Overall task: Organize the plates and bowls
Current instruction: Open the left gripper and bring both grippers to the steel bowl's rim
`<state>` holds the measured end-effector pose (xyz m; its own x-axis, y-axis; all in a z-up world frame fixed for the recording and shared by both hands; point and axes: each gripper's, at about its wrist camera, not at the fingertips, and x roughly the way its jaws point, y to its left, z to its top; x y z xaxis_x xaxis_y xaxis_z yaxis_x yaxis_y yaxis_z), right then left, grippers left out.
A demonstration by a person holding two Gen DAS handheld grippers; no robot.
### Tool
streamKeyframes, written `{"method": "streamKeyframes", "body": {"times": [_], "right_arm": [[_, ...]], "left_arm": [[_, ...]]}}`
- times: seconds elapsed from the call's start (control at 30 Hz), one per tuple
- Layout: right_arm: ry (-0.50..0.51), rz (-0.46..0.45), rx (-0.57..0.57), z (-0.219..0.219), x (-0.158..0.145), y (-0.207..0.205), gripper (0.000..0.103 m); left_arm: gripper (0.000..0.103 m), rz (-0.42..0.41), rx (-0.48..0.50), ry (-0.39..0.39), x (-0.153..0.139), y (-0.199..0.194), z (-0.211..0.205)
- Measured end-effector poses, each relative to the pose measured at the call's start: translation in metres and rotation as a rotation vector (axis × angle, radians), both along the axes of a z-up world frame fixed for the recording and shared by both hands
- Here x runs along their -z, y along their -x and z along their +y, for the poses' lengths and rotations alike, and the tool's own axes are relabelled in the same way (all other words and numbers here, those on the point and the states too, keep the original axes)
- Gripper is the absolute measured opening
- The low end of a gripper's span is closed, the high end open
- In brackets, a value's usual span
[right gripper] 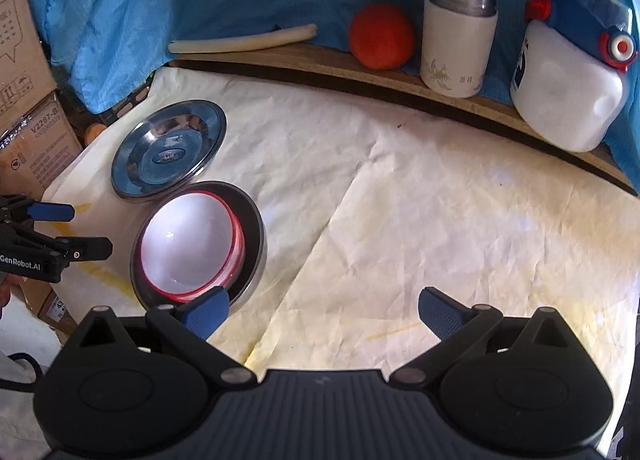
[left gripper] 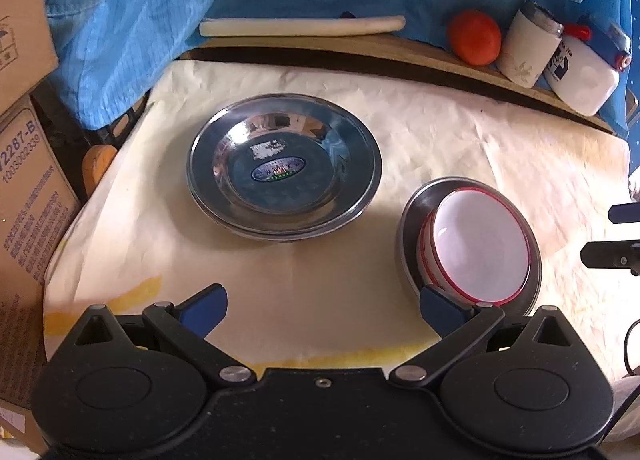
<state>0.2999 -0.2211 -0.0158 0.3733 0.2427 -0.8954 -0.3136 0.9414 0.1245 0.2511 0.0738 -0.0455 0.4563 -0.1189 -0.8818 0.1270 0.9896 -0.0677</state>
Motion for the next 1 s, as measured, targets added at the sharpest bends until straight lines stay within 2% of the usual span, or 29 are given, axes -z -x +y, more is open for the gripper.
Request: {"method": "streamKeyframes", "body": {"times": [0.67, 1.0], "right_arm": [[-0.003, 0.01, -0.039, 0.01, 0.012, -0.023, 0.103], [0.014, 0.053, -0.06, 0.012, 0.025, -0.033, 0.103]], "left_arm": [[0.102, 0.045, 0.03, -0.017, 0.012, -0.02, -0.009], [0.102, 0.073, 0.064, -0.034, 0.021, -0.029, -0.017]]}}
